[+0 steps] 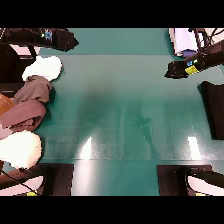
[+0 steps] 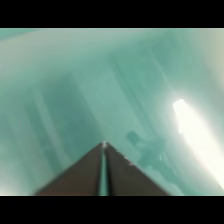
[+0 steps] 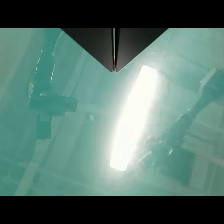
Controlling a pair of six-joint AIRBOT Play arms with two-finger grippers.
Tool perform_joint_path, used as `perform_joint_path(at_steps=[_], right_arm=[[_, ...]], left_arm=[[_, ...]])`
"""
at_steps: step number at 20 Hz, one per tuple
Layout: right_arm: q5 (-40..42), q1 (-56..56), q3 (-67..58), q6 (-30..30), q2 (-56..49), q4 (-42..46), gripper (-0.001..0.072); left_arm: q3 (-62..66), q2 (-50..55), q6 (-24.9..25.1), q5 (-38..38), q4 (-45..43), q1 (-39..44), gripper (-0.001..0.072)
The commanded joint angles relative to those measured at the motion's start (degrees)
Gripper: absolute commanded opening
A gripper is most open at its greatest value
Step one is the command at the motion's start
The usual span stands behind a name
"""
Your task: Fold the shirts.
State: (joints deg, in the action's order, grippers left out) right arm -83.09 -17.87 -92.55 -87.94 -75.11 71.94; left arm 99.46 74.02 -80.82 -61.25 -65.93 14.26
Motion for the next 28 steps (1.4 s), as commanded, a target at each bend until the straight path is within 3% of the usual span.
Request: perform_joint_path(at_steps=[1, 4, 6, 13, 21, 23, 26, 27, 28], right_arm=[[-0.04, -0.04, -0.07, -0.04, 0.04, 0.0, 0.0013], [-0.11, -0.04, -0.07, -0.02, 0.04, 0.0, 0.0013], [-0.09, -0.04, -0.07, -0.02, 0.04, 0.02, 0.0013], [-0.04, -0.04, -0.07, 0.0, 0.02, 0.02, 0.0012], [0.24, -0.04, -0.04, -0.02, 0.02, 0.02, 0.0013], [0.28, -0.04, -0.04, -0.02, -0.09, 0.0, 0.0013], [1.18, -0.04, -0.04, -0.04, -0.13, -0.02, 0.0013], [1.31, -0.04, -0.04, -0.04, -0.13, -0.02, 0.0013], [1.33, -0.04, -0.04, -0.04, -0.13, -0.02, 0.0013]], left_arm=[[0.0, 0.15, 0.63, 5.86, -5.35, 0.04, 0.0539], [-0.48, 2.29, -3.76, 6.99, -21.86, -0.9, 0.0562], [-1.64, 5.22, -6.51, 6.75, -27.71, -3.54, 0.0563], [-2.51, 22.71, -10.91, 10.54, -28.57, -15.45, 0.0563], [-2.51, 33.09, -10.8, 19.26, -28.61, -19.19, 0.0561], [-2.49, 33.38, -10.71, 20.85, -28.63, -19.19, 0.0482], [-2.49, 33.35, -10.73, 21.77, -28.63, -19.19, 0.0478], [-2.45, 33.33, -10.73, 21.42, -28.63, -19.19, 0.023], [-2.21, 33.2, -10.62, 20.39, -28.63, -19.19, 0.0036]])
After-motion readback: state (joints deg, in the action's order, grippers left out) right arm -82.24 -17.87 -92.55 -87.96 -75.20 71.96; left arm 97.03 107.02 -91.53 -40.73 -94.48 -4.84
